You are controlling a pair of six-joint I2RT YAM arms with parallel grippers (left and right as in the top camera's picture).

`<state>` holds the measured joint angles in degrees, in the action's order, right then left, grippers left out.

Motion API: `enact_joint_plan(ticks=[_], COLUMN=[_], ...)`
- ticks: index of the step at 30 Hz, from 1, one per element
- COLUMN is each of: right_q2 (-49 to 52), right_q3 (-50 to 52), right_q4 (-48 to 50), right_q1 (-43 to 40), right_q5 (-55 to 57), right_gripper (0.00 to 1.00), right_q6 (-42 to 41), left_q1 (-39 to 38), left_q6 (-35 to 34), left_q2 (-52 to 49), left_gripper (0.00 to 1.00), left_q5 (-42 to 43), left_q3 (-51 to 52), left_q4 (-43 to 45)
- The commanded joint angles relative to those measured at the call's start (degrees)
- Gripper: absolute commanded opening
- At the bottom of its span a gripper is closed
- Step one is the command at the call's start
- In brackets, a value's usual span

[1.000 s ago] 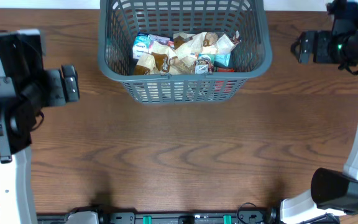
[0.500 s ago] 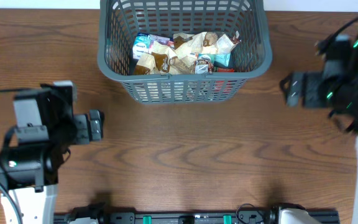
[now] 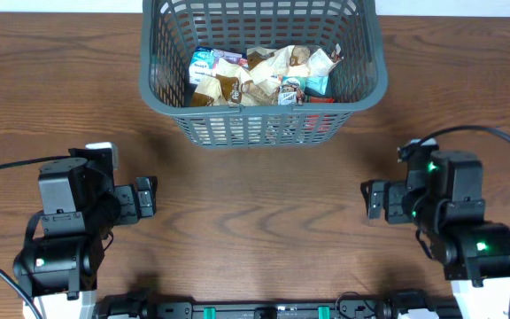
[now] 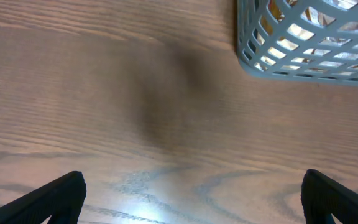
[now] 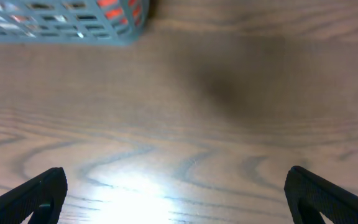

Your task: Pack container

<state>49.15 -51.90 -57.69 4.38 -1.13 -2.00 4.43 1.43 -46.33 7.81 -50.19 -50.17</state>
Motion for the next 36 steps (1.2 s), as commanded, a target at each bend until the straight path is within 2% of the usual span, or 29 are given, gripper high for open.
enact_joint_plan(ticks=[1, 25, 31, 36], right_q2=[-0.5, -0.4, -12.2, -26.2], right_q3=[1.6, 1.9, 4.9, 16.1], right_q4=[0.0, -0.5, 6.0, 14.7], right_q1=[0.4, 0.2, 0.2, -0.1], right_q5=[1.1, 1.2, 0.5, 0.5], right_gripper=[0.99, 0.99, 0.99, 0.99], right_q6=[-1.2, -1.1, -2.2, -2.2], left_q1=[0.3, 0.3, 0.3, 0.3], left_q6=[-0.7, -0.7, -0.7, -0.7], left_q2=[-0.5, -4.3, -4.3, -4.3], left_gripper=[0.99, 0.99, 0.99, 0.99], left_q5=[0.5, 0.5, 0.5, 0.5], left_q3=[0.1, 0.1, 0.1, 0.1], left_q4=[0.3, 0.1, 0.1, 0.1])
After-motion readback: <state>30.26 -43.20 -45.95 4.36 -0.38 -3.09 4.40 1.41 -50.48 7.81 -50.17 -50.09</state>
